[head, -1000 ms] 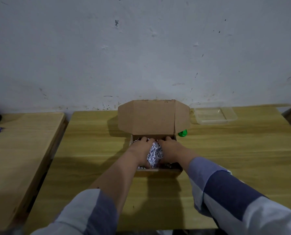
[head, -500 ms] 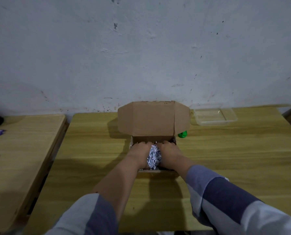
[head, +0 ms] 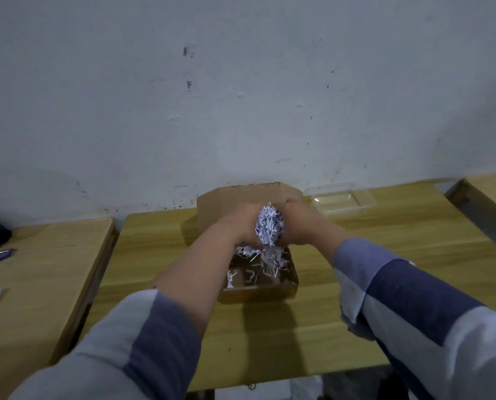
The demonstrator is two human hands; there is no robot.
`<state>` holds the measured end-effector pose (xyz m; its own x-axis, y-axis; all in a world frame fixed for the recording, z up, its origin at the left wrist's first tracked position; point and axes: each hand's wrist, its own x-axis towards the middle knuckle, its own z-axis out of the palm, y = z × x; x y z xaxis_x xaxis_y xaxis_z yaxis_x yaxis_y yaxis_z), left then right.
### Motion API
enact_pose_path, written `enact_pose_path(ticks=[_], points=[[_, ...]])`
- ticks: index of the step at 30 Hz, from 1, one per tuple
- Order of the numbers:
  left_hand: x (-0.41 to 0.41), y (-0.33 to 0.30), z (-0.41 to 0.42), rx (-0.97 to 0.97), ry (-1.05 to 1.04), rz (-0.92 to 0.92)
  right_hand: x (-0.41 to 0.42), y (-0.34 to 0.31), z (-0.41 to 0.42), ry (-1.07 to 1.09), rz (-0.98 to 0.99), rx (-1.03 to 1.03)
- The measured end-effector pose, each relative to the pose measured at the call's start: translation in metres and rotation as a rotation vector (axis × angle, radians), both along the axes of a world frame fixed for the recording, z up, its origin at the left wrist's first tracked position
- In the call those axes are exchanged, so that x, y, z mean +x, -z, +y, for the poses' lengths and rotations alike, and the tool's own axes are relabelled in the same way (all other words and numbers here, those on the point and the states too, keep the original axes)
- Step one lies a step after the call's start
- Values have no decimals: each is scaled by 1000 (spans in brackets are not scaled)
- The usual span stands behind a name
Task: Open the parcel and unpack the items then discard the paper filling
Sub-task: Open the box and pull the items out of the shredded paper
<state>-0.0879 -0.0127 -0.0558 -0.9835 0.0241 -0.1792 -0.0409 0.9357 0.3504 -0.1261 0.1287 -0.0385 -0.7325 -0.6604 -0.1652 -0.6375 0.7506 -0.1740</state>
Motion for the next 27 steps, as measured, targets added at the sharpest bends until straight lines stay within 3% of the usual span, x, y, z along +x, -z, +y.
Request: enact_pose_path(ticks=[6, 13, 20, 27], points=[[-39, -24, 70, -11, 80, 27, -21, -32, 78, 109, 13, -27], [-87, -7, 201, 43, 141, 47, -61, -22, 208, 200, -12, 13], [-108, 44, 303, 130, 154, -24, -87, 25, 308, 205, -116, 37], [-99, 106, 322, 111, 54, -180, -84, 96, 331, 262, -278, -54]])
